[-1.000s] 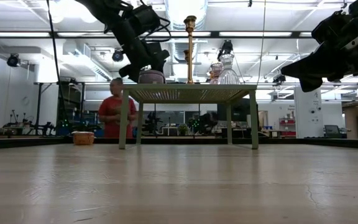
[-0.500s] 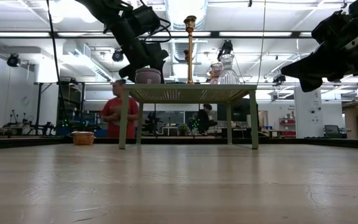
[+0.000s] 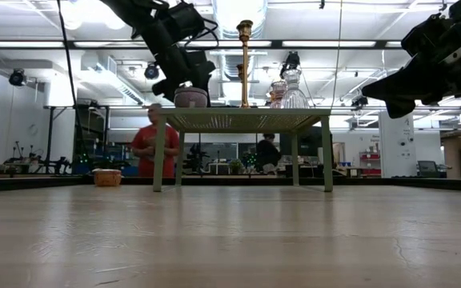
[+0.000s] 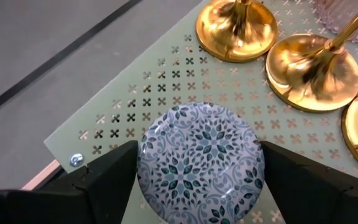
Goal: Pick & Place candle stick holders
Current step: Put the blue scented candle on the shelf, then put the yellow scented candle on the shelf
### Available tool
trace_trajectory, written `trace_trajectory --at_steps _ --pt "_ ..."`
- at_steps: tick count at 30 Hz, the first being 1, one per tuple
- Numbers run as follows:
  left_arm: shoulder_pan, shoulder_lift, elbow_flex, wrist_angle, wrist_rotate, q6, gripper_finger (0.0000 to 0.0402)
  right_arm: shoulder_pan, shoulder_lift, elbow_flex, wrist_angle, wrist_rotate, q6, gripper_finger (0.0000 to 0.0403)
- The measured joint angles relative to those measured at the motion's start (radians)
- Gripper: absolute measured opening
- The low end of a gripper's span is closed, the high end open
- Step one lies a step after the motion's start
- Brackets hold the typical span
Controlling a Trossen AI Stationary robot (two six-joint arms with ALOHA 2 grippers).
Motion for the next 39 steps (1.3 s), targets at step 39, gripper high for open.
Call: trace_trajectory --at_steps 39 --pt "0.3 -0.201 -0.322 -0.064 -0.066 -0.033 0.0329 0.0 0.0 0.0 0.0 0.0 0.0 0.0009"
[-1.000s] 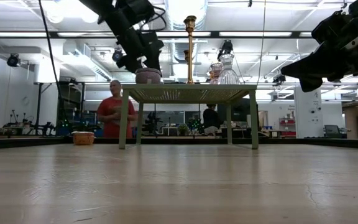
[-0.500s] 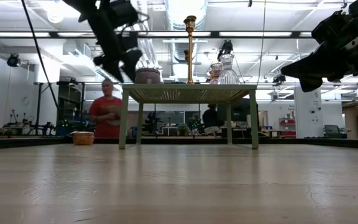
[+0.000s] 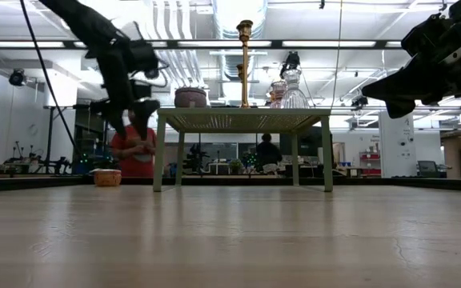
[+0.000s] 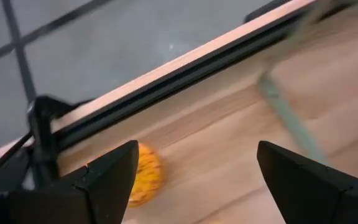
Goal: Pick & Place candle stick holders
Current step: Put the yellow scented candle on the shelf
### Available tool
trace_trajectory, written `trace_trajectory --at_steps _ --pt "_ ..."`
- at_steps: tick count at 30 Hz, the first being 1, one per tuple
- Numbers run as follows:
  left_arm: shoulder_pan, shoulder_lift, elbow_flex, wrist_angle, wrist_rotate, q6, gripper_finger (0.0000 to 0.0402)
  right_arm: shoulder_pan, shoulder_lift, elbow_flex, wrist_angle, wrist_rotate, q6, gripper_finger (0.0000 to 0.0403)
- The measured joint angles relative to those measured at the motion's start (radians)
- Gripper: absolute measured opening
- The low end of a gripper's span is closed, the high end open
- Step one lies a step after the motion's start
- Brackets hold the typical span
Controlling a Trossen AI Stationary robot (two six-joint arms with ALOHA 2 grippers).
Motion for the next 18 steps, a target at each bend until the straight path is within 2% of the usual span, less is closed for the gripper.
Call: trace_trajectory --at_steps 8,15,18 --pt "0.144 0.0 -0.088 0.008 0.016 -0.009 0.033 0.0 0.0 0.0 0.0 0.0 0.0 0.0009" --pt "0.16 0.0 -0.151 0.081 0.02 0.007 0.033 0.0 0.0 0.0 0.0 0.0 0.0 0.0009" --pt "0.166 0.0 -0.167 0.091 -0.017 0.0 0.033 0.0 0.0 0.0 0.0 0.0 0.0 0.0009"
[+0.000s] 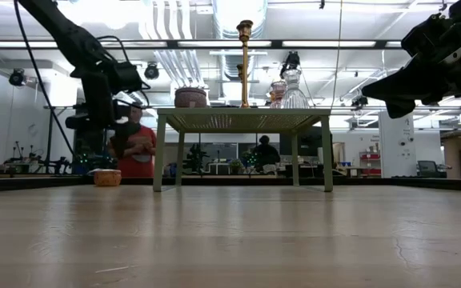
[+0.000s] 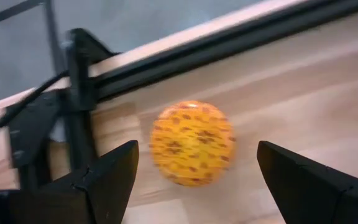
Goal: Pick & Place candle stick holders
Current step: Put the yellow scented candle on the shelf
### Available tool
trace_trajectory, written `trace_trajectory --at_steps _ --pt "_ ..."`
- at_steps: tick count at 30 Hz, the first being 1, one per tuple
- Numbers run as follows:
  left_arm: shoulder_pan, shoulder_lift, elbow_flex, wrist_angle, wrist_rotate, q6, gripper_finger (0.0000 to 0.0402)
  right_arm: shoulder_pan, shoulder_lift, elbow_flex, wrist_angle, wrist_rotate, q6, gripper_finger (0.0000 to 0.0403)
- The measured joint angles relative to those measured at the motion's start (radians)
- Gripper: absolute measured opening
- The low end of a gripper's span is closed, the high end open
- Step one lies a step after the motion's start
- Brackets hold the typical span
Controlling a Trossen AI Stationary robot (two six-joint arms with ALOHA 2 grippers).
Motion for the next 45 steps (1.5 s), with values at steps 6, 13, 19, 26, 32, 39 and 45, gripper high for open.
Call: trace_trajectory --at_steps 6,13,19,26,32,39,45 --pt "0.031 0.008 -0.001 0.043 0.028 -0.05 0.033 0.0 0.0 0.0 0.0 0.0 0.0 0.0009" --pt "0.047 0.061 -0.006 0.077 0.061 -0.08 0.033 0.0 0.0 0.0 0.0 0.0 0.0 0.0009" --pt "0.048 0.079 -0.03 0.166 0.039 -0.102 0.0323 0.0 0.0 0.0 0.0 0.0 0.0 0.0009" --pt "0.049 0.087 -0.036 0.173 0.033 -0.189 0.0307 0.0 0.0 0.0 0.0 0.0 0.0 0.0009" --pt "0.036 0.089 -0.05 0.174 0.028 -0.262 0.0302 0.0 0.0 0.0 0.0 0.0 0.0 0.0009" --pt "0.033 0.09 -0.05 0.178 -0.006 -0.281 0.0302 0.0 0.0 0.0 0.0 0.0 0.0 0.0008" --pt "0.021 0.102 -0.055 0.174 0.032 -0.307 0.03 0.0 0.0 0.0 0.0 0.0 0.0 0.0009"
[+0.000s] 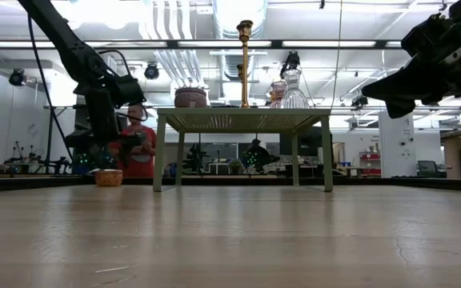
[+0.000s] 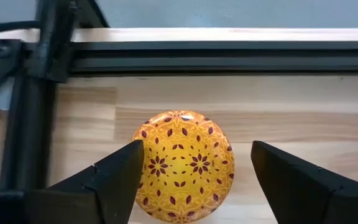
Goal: Pick & Place candle stick holders
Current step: Put the yellow scented candle on the shelf
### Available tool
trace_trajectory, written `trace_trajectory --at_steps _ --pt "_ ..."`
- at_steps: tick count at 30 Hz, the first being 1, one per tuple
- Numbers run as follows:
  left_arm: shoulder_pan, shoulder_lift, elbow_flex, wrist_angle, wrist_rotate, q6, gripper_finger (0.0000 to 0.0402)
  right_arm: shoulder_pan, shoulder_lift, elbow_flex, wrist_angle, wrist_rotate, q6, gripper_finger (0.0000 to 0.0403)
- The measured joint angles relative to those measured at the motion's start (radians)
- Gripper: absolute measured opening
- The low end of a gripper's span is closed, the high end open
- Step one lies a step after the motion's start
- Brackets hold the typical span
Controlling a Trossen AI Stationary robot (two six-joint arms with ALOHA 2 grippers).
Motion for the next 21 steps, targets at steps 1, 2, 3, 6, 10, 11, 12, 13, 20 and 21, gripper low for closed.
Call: trace_trajectory --at_steps 1,2,3,6,10,11,12,13,20,21 --pt "-0.006 0.003 0.0 0.002 0.007 0.001 0.03 0.0 0.0 0.0 0.0 0.0 0.0 0.0009" --pt "-0.011 0.006 0.0 0.003 0.004 0.002 0.03 0.0 0.0 0.0 0.0 0.0 0.0 0.0009" --pt "-0.016 0.01 0.0 0.003 -0.004 0.002 0.03 0.0 0.0 0.0 0.0 0.0 0.0 0.0009" --pt "-0.021 0.016 0.002 0.003 -0.006 0.003 0.03 0.0 0.0 0.0 0.0 0.0 0.0 0.0009" --pt "-0.034 0.016 -0.006 -0.004 0.002 0.019 0.03 0.0 0.0 0.0 0.0 0.0 0.0 0.0009" --pt "-0.039 0.015 -0.007 -0.018 0.006 0.02 0.03 0.0 0.0 0.0 0.0 0.0 0.0 0.0009" --pt "-0.045 0.015 -0.007 -0.033 0.01 0.02 0.03 0.0 0.0 0.0 0.0 0.0 0.0 0.0009" --pt "-0.053 0.014 -0.007 -0.047 0.012 0.021 0.03 0.0 0.0 0.0 0.0 0.0 0.0 0.0009" --pt "-0.122 -0.003 -0.008 -0.087 0.009 0.056 0.03 0.0 0.0 0.0 0.0 0.0 0.0 0.0009" --pt "-0.13 -0.006 -0.005 -0.089 -0.002 0.056 0.03 0.0 0.0 0.0 0.0 0.0 0.0 0.0009"
